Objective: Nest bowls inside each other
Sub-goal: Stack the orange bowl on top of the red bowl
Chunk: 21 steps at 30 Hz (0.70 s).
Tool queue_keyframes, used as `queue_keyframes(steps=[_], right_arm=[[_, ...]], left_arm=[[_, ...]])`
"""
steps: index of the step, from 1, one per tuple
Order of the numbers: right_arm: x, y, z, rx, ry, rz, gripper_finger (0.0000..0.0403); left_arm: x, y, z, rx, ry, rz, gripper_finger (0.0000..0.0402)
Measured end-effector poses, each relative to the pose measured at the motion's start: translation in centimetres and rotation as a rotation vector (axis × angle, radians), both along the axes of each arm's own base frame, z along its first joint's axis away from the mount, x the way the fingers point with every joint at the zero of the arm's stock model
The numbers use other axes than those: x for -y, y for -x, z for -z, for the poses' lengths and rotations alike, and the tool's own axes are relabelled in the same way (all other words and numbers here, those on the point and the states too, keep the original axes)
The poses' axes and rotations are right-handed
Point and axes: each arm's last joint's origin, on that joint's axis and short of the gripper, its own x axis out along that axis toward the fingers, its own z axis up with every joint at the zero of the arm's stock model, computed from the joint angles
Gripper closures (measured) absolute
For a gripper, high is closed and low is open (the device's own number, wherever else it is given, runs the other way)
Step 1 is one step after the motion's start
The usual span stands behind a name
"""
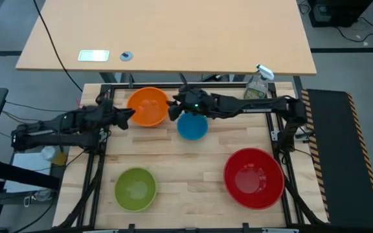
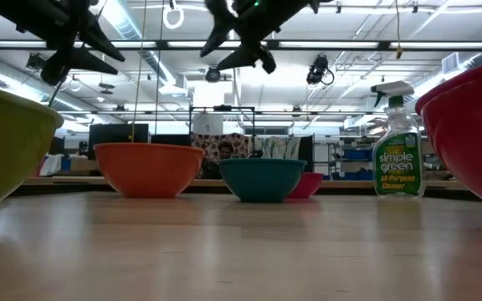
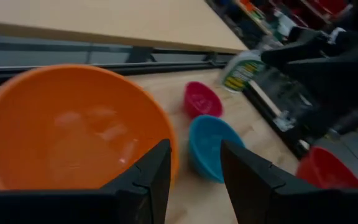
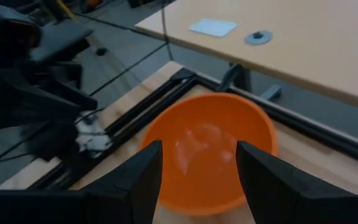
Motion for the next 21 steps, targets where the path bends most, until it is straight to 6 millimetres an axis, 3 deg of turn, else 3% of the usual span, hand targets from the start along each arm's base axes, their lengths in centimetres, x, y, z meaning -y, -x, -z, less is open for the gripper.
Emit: queue_keyframes(steps=[5,9,17,21], right_arm=[[0.7,-1.4,1.1,-0.011,-0.018,0.03,0.0192],[0.6,-1.4,1.2,-0.026,-0.027,0.015,0.0192],[1.1,-0.6,1.0,-0.099,-0.025,-0.036,0.0192],[1.6,-0.4,1.2,-0.123,-0.049,-0.082,0.0192]], left_arm=[[-0.6,0.5,0.6,-0.075,0.013,-0.06,0.026],[-1.0,0.7,0.8,-0.115,0.0,-0.061,0.0248],[-2.3,0.6,1.1,-0.172,-0.006,-0.146,0.0147],[-3.1,0.5,1.5,-0.199,0.035,-0.166,0.0124]])
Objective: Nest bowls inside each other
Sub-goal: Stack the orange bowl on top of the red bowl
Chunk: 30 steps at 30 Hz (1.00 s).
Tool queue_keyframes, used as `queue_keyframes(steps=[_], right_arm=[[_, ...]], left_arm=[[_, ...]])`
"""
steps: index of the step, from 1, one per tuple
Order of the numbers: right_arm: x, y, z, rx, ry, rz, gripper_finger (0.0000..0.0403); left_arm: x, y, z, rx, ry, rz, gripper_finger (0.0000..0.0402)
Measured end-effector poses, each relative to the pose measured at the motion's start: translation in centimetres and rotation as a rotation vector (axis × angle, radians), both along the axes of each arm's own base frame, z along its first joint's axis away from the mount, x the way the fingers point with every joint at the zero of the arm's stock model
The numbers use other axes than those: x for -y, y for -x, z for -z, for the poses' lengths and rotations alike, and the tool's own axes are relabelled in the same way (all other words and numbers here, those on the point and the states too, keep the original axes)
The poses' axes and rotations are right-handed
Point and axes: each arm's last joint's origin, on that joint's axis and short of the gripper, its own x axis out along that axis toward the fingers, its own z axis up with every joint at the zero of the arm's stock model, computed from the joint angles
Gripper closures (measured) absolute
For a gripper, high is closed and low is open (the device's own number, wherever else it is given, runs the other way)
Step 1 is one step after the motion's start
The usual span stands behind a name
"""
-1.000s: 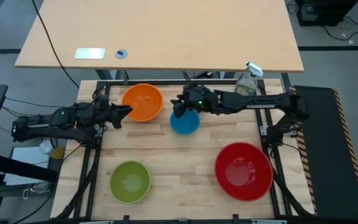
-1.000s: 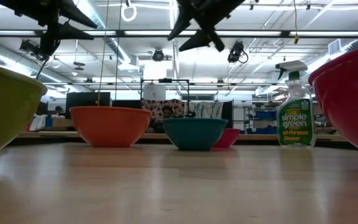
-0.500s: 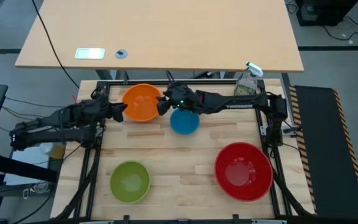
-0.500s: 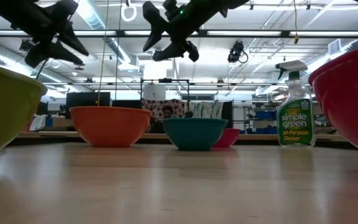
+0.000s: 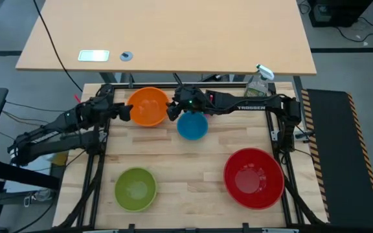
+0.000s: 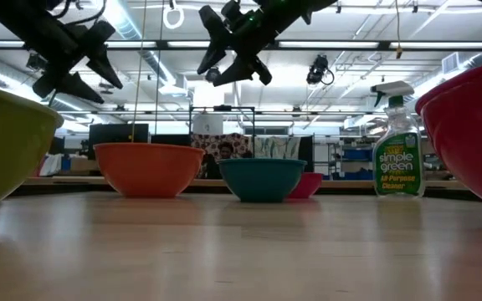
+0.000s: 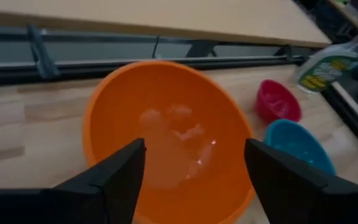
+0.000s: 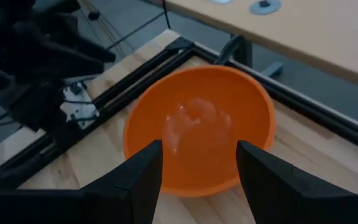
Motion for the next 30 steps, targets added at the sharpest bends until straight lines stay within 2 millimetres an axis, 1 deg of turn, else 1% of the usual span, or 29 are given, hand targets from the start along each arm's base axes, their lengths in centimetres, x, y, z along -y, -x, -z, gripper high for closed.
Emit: queue_keyframes(steps=[7,12,17,22,30], right_arm=[[0.3,0.8,0.5,-0.101,-0.017,-0.001,0.0192],[0.2,1.0,0.7,-0.144,0.003,-0.021,0.0192],[0.3,1.1,0.8,-0.153,0.003,-0.025,0.0192],[0.4,1.3,0.5,-0.155,0.007,-0.029,0.0192],[0.2,1.8,0.3,-0.183,-0.002,-0.032,0.0192]], left_arm=[[-1.4,-0.1,1.2,-0.114,0.077,-0.078,0.0134],[-2.5,-0.6,2.0,-0.165,0.142,-0.099,0.0135],[-3.3,-0.7,2.5,-0.173,0.205,-0.07,0.0136],[-3.8,-0.3,2.5,-0.147,0.244,-0.053,0.0136],[-4.3,0.2,2.5,-0.129,0.263,-0.086,0.0136]])
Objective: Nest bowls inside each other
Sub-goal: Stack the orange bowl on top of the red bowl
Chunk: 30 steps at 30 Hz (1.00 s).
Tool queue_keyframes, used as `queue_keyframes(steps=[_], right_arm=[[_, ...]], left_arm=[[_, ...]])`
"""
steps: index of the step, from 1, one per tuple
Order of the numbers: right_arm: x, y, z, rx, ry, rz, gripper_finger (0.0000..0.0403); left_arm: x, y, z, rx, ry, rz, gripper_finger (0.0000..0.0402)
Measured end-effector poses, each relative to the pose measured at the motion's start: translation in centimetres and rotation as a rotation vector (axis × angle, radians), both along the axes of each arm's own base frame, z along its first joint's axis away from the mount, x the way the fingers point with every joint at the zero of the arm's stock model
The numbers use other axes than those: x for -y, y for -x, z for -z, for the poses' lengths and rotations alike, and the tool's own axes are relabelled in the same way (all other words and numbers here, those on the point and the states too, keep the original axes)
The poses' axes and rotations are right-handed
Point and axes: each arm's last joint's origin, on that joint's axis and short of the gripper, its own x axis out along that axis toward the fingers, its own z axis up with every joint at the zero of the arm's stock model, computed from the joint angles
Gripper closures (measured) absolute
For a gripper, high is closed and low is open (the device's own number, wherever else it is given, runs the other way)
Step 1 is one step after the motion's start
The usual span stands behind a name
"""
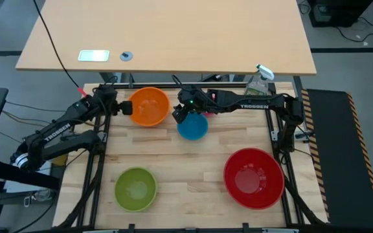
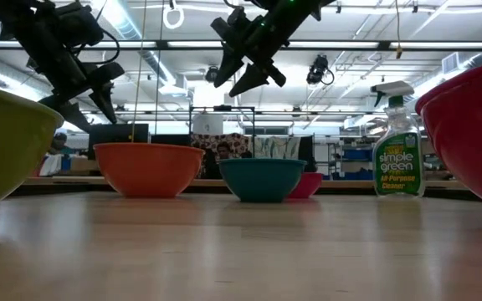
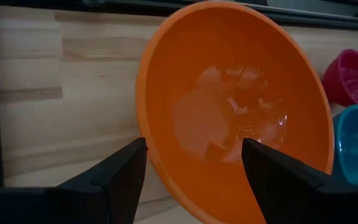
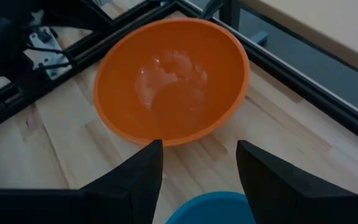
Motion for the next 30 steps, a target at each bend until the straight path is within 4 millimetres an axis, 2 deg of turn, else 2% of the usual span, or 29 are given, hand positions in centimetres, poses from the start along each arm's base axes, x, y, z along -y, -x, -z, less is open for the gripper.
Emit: queue_keyframes(steps=[11,16,24,30], right_arm=[[0.0,-0.2,-0.2,0.023,0.006,-0.002,0.0192],[0.0,-0.3,-0.4,0.05,0.011,-0.003,0.0192],[0.0,-0.5,-0.6,0.078,0.017,-0.003,0.0192],[0.0,-0.5,-0.6,0.079,0.014,-0.02,0.0192]], left_arm=[[-2.6,-1.1,2.2,-0.137,0.076,0.018,0.0137],[-3.6,-1.8,3.7,-0.176,0.165,0.08,0.0153],[-4.4,-2.3,5.3,-0.26,0.212,0.141,0.022],[-4.7,-2.5,6.0,-0.291,0.239,0.157,0.0294]])
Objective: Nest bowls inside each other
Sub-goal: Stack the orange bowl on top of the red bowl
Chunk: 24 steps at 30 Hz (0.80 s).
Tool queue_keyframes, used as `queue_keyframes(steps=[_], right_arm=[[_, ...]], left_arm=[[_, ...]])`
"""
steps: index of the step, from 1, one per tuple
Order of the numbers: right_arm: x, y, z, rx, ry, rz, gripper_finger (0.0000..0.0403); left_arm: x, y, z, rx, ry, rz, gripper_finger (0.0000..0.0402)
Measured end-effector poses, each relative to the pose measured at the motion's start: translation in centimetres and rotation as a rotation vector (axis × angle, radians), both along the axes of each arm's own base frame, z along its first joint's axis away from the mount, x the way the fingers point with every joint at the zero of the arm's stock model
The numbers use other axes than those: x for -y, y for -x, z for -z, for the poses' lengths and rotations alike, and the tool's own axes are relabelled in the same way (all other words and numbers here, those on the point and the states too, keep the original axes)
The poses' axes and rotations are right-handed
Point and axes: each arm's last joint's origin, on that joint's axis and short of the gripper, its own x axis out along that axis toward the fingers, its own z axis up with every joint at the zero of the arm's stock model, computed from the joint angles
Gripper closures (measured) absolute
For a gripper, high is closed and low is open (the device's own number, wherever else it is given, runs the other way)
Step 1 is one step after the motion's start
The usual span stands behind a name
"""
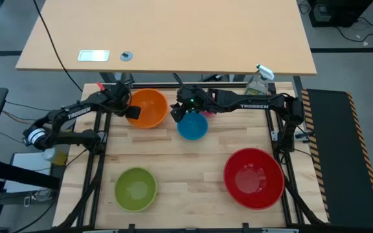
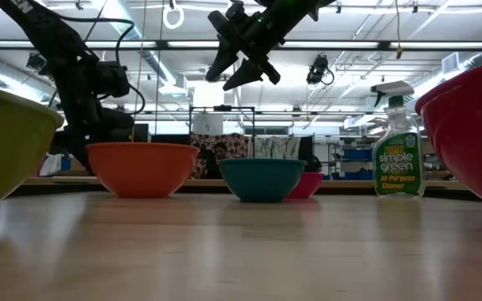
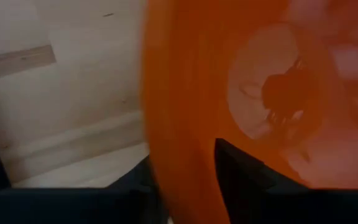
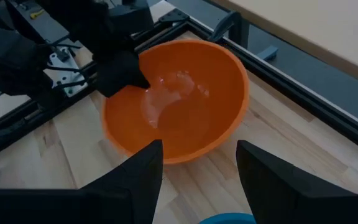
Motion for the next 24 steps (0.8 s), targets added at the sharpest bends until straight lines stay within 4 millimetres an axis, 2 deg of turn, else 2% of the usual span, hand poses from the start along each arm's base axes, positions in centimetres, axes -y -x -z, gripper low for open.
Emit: queue_keyframes(steps=[7,18,24], right_arm=[[0.0,0.0,0.0,-0.004,0.007,-0.007,0.0192],[0.2,0.2,0.1,-0.007,-0.046,-0.04,0.0192],[0.0,1.2,-0.9,-0.025,-0.051,-0.037,0.0192]], left_arm=[[0.0,-0.1,-0.1,0.024,0.008,0.001,0.0389],[0.2,0.1,-0.5,0.033,-0.015,-0.011,0.039],[0.6,0.1,-1.2,0.101,-0.017,-0.002,0.0391]])
